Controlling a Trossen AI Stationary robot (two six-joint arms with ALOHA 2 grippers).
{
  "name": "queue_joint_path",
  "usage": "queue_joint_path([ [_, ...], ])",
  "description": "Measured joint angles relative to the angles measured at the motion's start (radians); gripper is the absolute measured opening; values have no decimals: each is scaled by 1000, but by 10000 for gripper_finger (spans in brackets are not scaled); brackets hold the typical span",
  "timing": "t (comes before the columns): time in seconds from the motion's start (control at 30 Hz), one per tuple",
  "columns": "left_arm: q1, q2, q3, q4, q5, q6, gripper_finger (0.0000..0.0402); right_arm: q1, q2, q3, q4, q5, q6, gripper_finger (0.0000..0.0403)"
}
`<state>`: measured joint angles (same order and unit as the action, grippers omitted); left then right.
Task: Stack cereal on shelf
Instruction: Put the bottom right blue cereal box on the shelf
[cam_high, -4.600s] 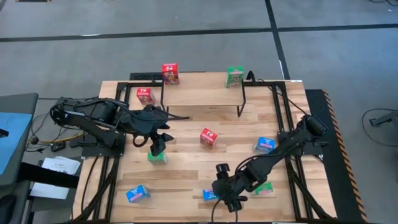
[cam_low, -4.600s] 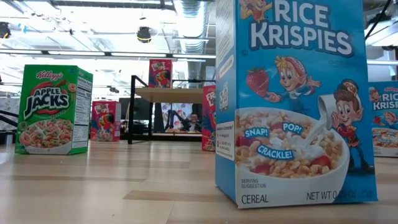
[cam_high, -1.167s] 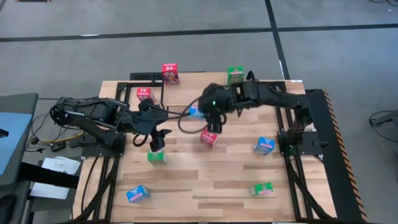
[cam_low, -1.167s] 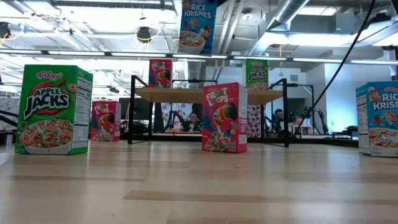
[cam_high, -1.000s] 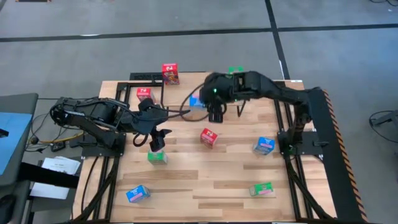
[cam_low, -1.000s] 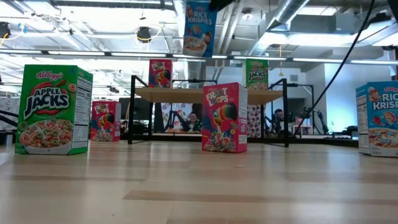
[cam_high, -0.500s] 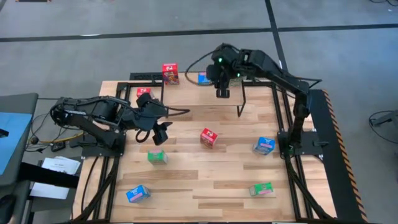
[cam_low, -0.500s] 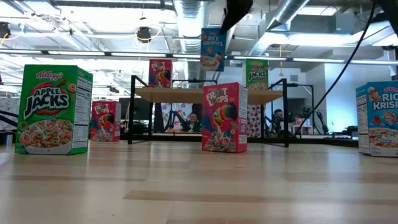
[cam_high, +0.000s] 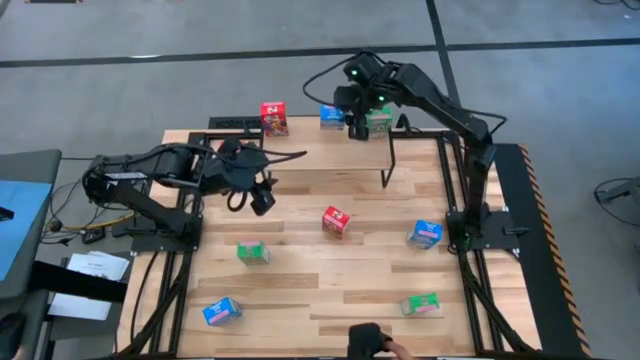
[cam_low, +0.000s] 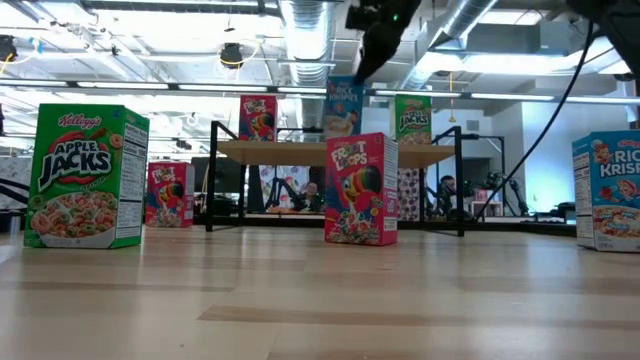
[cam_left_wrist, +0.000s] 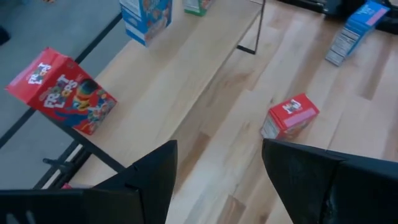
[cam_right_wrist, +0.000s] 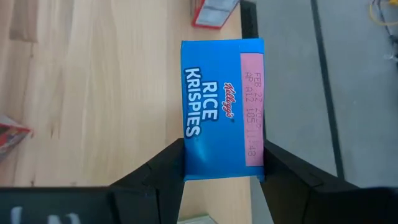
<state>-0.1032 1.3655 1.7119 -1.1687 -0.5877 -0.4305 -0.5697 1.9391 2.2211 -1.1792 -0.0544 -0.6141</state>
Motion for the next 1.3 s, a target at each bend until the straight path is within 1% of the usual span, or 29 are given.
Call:
queue_joint_path([
  [0.17,14,0,0,-1,1,0,224,-1,19,1,-22,-5,-21,205],
  [0.27,15,0,0,-1,1,0,224,7,24,1,-4,-7,-26,205],
  [0.43,15,0,0,-1,1,0,224,4,28,1,-5,-34,-39,205],
  [0.93,15,0,0,-1,1,0,224,6,49,-3,-21,-34,-41,205],
  [1.07,15,0,0,-2,1,0,224,12,45,-29,11,-27,-41,205],
  [1.3,15,0,0,-2,1,0,224,11,45,-29,14,-26,-40,205],
])
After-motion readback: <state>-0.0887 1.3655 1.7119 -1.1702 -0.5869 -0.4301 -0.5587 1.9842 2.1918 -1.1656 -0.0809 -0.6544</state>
